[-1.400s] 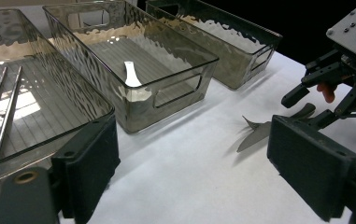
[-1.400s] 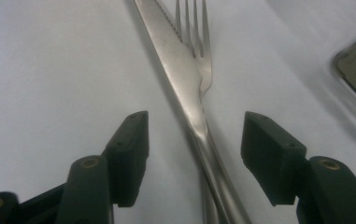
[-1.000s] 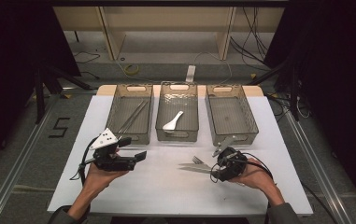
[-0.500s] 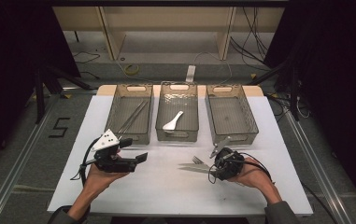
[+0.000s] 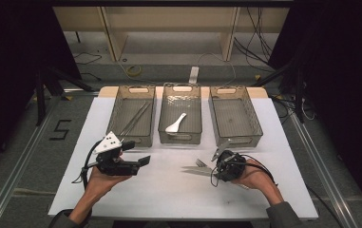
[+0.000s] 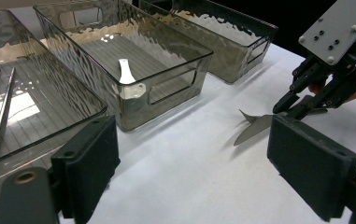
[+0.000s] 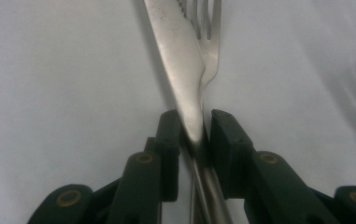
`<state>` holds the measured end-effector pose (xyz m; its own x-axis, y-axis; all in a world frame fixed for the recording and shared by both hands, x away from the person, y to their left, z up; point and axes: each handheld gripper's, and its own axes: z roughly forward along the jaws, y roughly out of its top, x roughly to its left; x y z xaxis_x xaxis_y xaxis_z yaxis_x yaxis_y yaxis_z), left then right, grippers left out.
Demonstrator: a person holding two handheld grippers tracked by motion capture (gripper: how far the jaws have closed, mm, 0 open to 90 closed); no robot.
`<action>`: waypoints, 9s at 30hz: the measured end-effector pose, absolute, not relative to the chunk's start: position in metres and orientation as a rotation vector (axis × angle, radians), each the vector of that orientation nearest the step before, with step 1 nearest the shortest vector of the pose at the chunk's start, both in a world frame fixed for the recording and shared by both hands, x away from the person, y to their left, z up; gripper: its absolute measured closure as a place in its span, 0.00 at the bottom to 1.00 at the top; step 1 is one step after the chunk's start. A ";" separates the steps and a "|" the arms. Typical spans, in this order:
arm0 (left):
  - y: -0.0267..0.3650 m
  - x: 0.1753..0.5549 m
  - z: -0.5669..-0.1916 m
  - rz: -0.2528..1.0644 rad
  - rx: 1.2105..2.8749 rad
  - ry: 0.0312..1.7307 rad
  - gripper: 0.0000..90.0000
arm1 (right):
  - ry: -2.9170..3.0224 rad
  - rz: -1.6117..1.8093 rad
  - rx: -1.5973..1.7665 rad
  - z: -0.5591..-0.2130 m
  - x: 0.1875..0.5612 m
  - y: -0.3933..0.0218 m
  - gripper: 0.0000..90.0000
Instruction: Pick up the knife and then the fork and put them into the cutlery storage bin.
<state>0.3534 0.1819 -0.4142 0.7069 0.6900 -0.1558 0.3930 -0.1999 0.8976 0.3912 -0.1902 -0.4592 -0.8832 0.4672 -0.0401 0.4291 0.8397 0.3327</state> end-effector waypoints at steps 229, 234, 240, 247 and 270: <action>0.187 0.352 -0.411 0.380 1.734 0.861 0.18 | 2.894 0.414 0.839 -0.438 0.392 -0.194 0.59; 0.187 0.352 -0.411 0.380 1.736 0.861 0.18 | 2.907 0.397 0.836 -0.441 0.391 -0.192 0.63; 0.186 0.352 -0.411 0.379 1.736 0.863 0.18 | 2.921 0.378 0.804 -0.447 0.392 -0.190 0.68; 0.186 0.352 -0.411 0.383 1.740 0.863 0.18 | 2.937 0.329 0.782 -0.451 0.392 -0.187 0.76; 0.186 0.352 -0.411 0.385 1.744 0.864 0.18 | 2.989 0.293 0.764 -0.455 0.397 -0.185 0.89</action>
<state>0.3521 0.1862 -0.4114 0.6814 0.7142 -0.1598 0.3591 -0.1360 0.9233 0.3966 -0.1855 -0.4555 -0.8775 0.4795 0.0053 0.4714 0.8606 0.1928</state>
